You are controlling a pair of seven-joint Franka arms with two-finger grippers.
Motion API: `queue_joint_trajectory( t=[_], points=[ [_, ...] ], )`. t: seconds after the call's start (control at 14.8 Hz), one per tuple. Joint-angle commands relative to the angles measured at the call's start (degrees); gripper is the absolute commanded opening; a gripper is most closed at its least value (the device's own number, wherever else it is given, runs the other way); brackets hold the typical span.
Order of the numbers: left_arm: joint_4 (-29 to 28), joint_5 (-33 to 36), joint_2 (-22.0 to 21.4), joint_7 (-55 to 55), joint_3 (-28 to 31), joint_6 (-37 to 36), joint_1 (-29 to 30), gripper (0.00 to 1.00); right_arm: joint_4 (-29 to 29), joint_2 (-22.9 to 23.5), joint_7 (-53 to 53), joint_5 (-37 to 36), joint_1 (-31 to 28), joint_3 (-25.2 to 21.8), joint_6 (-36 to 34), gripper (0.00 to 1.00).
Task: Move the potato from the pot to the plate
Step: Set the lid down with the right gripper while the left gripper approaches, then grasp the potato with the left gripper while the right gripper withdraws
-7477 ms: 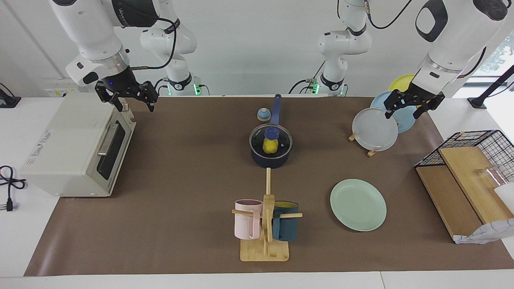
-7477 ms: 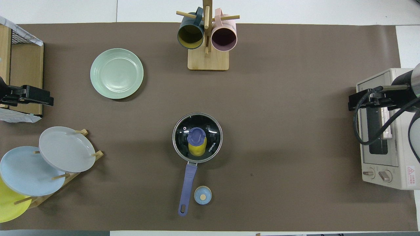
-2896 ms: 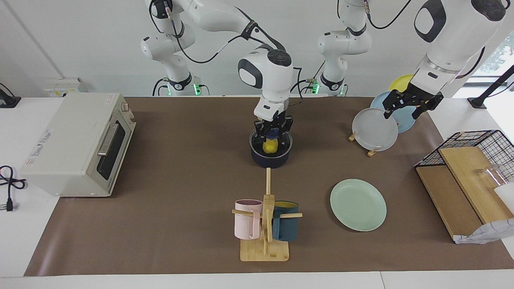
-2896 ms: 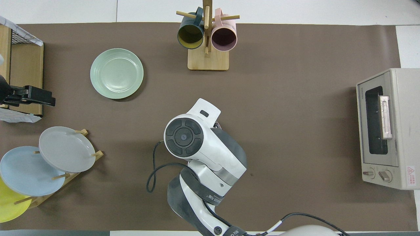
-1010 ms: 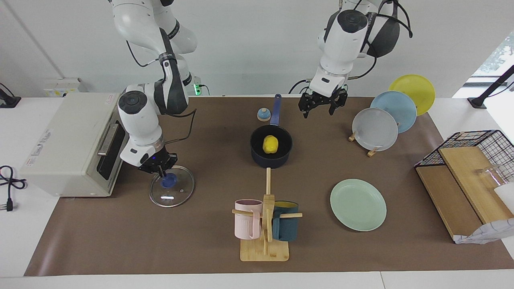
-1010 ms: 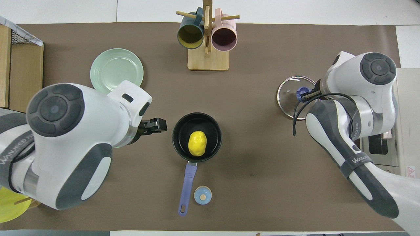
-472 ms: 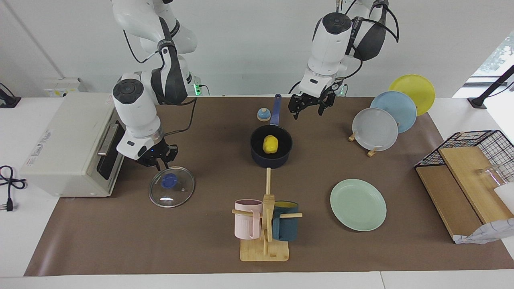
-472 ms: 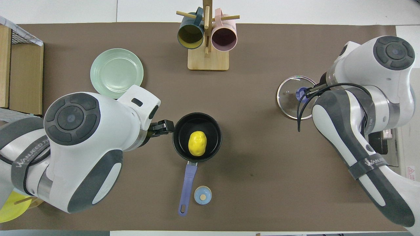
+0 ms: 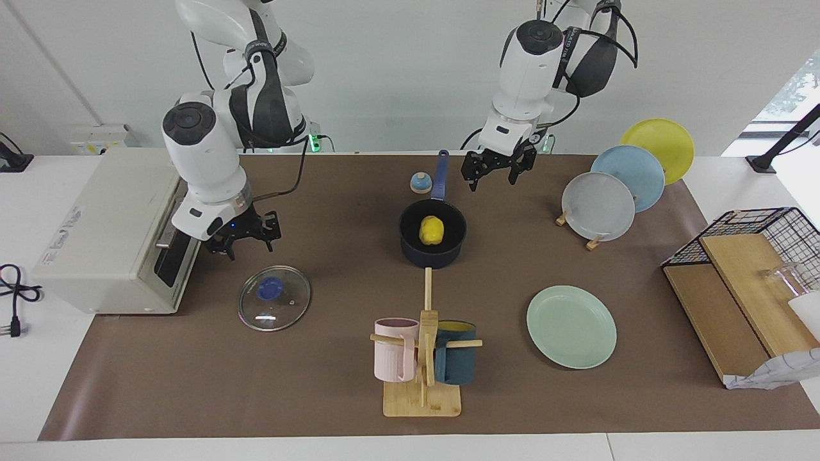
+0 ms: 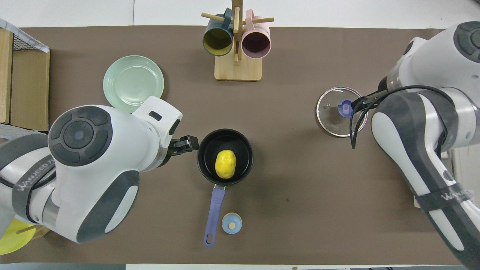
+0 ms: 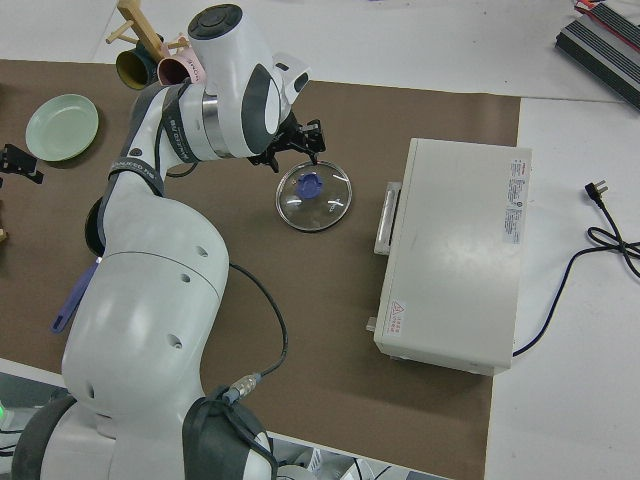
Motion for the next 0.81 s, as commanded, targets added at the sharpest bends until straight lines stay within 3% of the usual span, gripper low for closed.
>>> queue_joint_trajectory(
  t=[0.0,0.4,0.74],
  points=[
    [-3.15,0.41,0.95,-6.00,0.27,5.62,-2.81,1.00,0.00,-4.45,2.64,1.05,-0.19,0.26,-5.80,1.00],
    [-4.30,0.41,11.85,-14.81,0.27,17.23,-8.80,1.00,-0.27,-10.79,5.56,1.92,-0.28,0.26,-13.02,1.00],
    [-8.34,0.41,14.05,-20.26,0.27,22.51,-12.67,1.00,0.52,-11.49,7.05,3.59,-1.07,-0.35,-15.84,1.00]
  ],
)
